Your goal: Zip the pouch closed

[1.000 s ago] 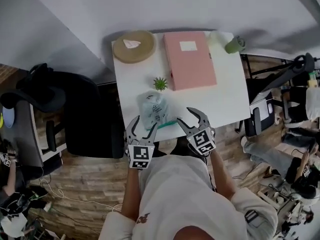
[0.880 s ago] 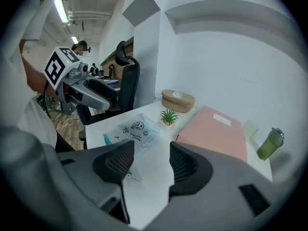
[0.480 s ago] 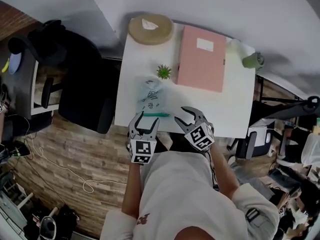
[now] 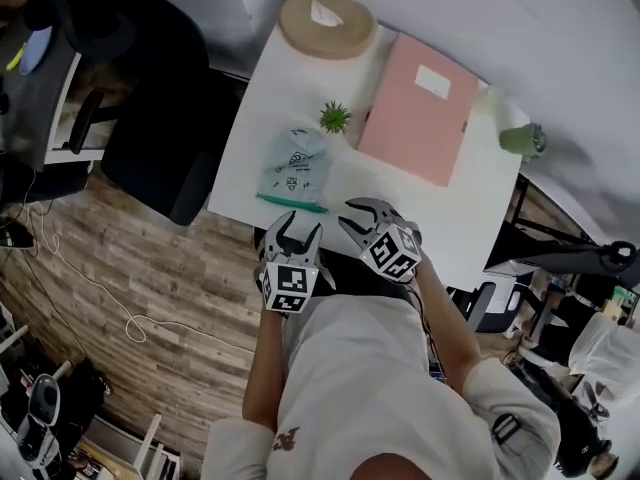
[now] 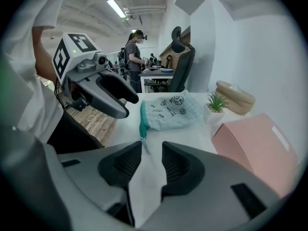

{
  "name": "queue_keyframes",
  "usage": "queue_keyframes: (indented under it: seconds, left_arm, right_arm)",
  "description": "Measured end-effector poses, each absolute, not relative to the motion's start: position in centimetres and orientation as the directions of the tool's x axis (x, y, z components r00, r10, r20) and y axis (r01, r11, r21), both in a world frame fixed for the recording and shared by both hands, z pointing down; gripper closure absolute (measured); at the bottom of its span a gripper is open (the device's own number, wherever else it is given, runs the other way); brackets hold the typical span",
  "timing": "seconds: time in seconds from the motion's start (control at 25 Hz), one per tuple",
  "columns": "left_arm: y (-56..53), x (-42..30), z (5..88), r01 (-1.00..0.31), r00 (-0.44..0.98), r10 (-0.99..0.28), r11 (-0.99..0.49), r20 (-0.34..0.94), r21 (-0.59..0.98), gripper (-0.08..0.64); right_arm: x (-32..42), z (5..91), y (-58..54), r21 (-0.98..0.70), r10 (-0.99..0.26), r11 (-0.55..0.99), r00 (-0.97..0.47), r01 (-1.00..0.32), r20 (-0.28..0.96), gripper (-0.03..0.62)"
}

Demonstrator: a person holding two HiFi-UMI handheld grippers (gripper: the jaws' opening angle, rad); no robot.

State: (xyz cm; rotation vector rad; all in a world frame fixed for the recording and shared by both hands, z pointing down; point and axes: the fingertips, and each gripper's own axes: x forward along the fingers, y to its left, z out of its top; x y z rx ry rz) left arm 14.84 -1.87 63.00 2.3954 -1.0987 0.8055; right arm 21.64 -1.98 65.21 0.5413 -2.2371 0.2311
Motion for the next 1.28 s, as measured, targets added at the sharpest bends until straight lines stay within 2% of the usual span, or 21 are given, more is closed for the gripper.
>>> queue_keyframes:
  seconds: [0.2, 0.32, 0.44, 1.08, 1.28]
  left_arm:
    - [-1.2, 15.5, 64.5, -0.802, 0.501, -0.555, -0.586, 0.664, 0.116, 0.348]
    - [-0.8, 15.8, 65.2, -0.811, 0.492, -0.551, -0.573, 0.674, 0.123, 0.358]
    - [-0.5, 16.3, 65.8, -0.812, 0.487, -0.544, -0.571, 0.683, 0.125, 0.367]
    - [0.1, 17.5, 67.4, -0.793, 0.493, -0.503, -0.595, 0.710, 0.130, 0.354]
    - [0.3, 17.2, 68.1, -0.801, 0.464, -0.507, -0.590, 0.727, 0.100, 0.393]
  right_arm:
    - [20.8, 66.7, -2.1, 0.007, -0.229, 0.938, -0.603, -0.347, 0.764, 0.476]
    - [20.4, 67.3, -2.0, -0.001, -0.193, 0.953, -0.611, -0.302, 0.767, 0.514]
    - [20.2, 67.6, -1.9, -0.021, -0.163, 0.961, -0.623, -0.277, 0.765, 0.582]
    - [17.8, 66.0, -0.5, -0.268, -0.066, 0.916, -0.770, -0.300, 0.635, 0.586]
    - [17.4, 66.1, 0.1, -0.285, -0.050, 0.913, -0.775, -0.290, 0.630, 0.586]
